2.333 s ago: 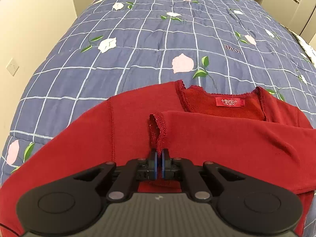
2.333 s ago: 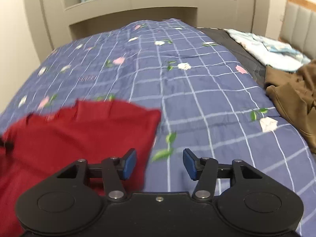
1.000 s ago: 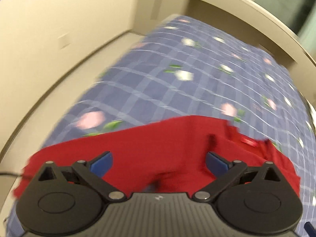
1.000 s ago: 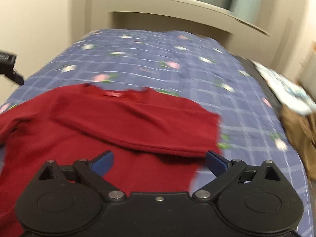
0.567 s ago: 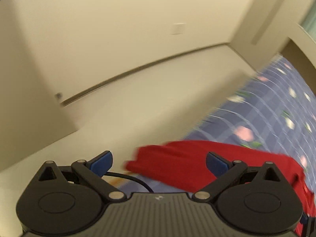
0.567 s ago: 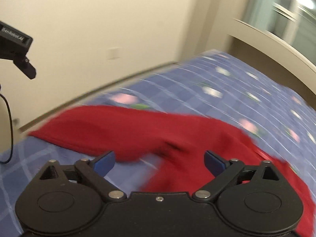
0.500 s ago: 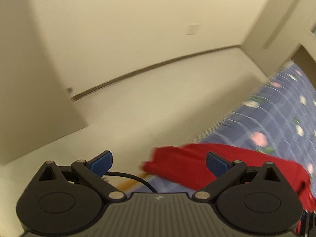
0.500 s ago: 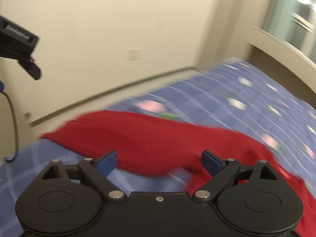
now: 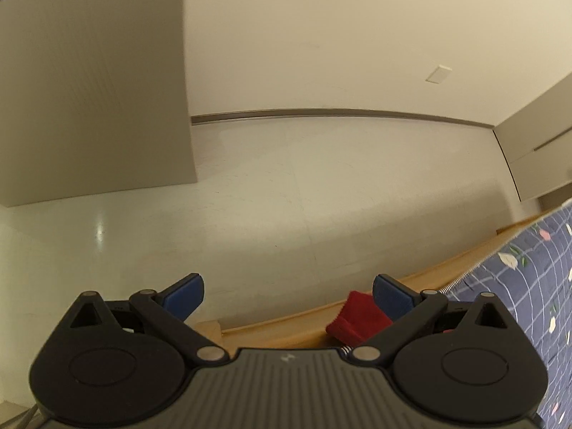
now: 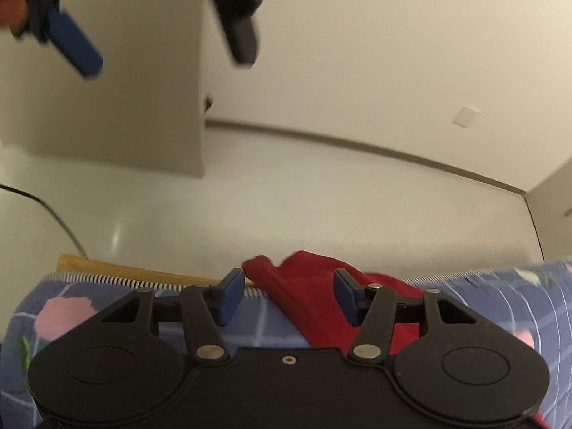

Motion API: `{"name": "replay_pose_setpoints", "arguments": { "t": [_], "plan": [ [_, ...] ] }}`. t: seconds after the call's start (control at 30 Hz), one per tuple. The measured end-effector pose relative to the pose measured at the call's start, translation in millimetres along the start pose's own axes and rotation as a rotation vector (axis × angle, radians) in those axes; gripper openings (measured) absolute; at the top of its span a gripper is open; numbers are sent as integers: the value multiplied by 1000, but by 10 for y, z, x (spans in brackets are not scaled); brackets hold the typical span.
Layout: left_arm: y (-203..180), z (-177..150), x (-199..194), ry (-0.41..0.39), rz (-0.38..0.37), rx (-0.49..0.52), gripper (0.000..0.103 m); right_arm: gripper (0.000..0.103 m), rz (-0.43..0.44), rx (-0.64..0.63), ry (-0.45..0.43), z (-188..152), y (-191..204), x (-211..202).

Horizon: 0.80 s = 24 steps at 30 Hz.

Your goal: Fold small clothes

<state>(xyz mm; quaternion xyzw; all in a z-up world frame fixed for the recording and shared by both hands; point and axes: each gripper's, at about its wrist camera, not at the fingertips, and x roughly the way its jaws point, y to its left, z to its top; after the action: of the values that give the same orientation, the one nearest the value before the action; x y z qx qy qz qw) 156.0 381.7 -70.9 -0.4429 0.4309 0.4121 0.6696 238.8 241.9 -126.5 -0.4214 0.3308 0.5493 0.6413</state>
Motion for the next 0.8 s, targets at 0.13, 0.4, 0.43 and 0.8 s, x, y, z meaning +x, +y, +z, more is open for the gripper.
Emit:
{"name": "replay_pose_setpoints", "arguments": {
  "t": [0.13, 0.4, 0.43, 0.8],
  "plan": [
    [77, 22, 21, 7, 0, -14, 102, 49, 32, -82, 121, 139, 122, 278],
    [-87, 138, -73, -16, -33, 28, 102, 4, 35, 92, 108, 262, -158, 202],
    [-139, 149, -97, -23, -41, 38, 102, 4, 31, 135, 78, 245, -250, 103],
    [-1280, 36, -409, -83, -222, 295, 102, 4, -169, 715, -291, -288, -1683, -1435]
  ]
}}
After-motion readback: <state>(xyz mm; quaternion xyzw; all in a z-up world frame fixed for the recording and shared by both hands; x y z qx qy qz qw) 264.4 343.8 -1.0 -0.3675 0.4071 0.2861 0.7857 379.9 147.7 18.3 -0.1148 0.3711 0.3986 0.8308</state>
